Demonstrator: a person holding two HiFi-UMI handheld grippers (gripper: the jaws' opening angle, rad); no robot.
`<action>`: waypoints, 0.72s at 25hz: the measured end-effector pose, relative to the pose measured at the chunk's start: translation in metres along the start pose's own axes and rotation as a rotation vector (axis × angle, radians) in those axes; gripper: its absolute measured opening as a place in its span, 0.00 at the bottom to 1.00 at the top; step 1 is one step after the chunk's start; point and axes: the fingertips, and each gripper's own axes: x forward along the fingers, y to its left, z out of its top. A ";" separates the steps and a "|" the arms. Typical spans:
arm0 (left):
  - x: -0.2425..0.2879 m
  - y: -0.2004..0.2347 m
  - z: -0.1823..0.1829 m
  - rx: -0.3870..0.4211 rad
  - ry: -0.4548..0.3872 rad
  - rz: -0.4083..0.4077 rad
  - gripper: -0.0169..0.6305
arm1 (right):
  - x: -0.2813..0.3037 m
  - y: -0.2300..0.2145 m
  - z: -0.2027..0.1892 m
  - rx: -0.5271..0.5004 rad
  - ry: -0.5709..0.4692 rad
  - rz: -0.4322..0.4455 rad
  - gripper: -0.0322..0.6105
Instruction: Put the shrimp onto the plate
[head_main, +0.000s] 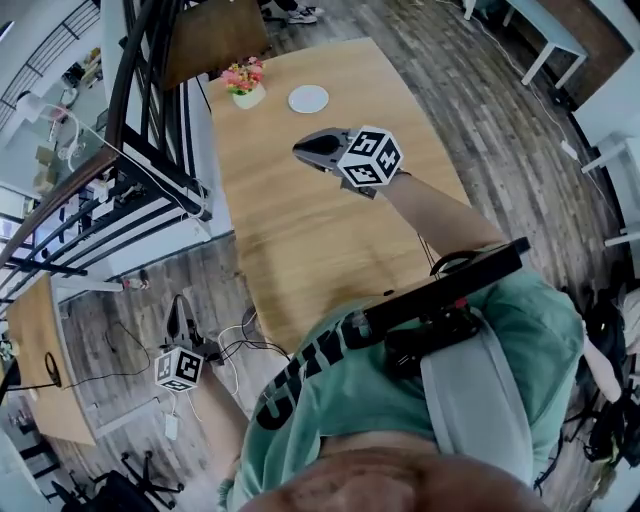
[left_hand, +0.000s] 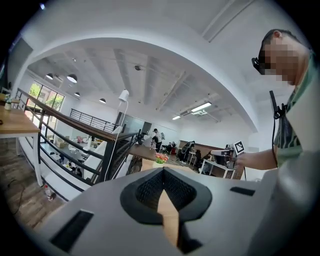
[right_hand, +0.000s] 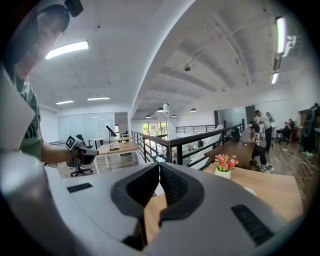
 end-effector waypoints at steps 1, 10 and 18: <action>-0.011 0.005 -0.004 -0.003 -0.003 -0.001 0.03 | 0.000 0.007 0.000 0.006 -0.002 -0.008 0.06; -0.066 0.033 0.033 0.045 0.011 -0.113 0.03 | 0.001 0.071 0.052 0.019 -0.061 -0.102 0.06; -0.061 -0.003 0.061 0.067 0.020 -0.209 0.03 | -0.064 0.087 0.072 0.029 -0.131 -0.178 0.06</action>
